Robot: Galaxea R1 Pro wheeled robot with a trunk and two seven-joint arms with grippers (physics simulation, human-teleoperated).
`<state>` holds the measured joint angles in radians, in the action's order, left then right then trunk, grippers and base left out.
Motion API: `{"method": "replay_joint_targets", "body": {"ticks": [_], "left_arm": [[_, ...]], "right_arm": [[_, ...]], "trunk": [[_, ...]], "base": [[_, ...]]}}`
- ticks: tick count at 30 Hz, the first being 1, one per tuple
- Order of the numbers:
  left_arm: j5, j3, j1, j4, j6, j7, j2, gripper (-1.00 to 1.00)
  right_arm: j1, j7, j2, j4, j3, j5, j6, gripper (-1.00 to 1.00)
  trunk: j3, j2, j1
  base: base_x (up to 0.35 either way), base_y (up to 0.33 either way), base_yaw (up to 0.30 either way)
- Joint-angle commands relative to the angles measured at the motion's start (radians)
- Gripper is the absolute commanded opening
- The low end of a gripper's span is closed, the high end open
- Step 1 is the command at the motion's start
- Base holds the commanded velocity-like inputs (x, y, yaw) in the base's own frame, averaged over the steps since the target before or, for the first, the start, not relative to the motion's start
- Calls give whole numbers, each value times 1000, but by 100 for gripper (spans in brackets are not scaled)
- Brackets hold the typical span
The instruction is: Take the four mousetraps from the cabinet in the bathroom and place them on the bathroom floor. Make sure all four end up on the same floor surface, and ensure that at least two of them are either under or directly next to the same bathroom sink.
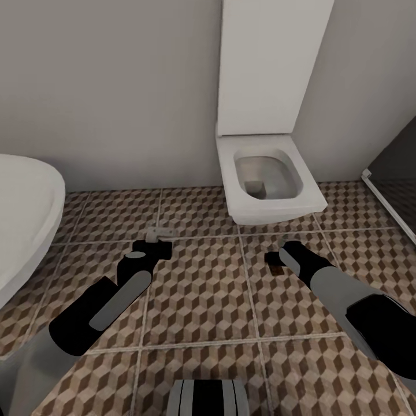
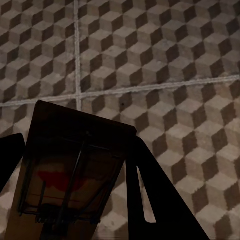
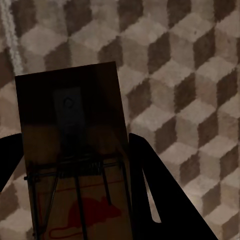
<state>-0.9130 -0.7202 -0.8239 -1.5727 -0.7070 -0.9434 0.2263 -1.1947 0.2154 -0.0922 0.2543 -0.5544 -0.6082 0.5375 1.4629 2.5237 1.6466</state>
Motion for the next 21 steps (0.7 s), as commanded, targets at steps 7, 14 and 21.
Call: {"method": "replay_joint_targets", "body": {"ticks": [7,14,21], "left_arm": [[-7,-2,-1,-1,-2,-9,1,-100],[-7,-2,-1,-1,-2,-10,1,-100],[-7,-2,-1,-2,-2,-10,1,-100]], "right_arm": [[-2,9,-2,3,-7,-13,4,-100],[-11,9,-3,3,-7,-13,4,-100],[-19,9,-3,3,-7,-13,4,-100]], "trunk": [[12,1,1],[16,1,2],[20,2,2]], "base": [[0,0,0],[0,0,0],[0,0,0]]}}
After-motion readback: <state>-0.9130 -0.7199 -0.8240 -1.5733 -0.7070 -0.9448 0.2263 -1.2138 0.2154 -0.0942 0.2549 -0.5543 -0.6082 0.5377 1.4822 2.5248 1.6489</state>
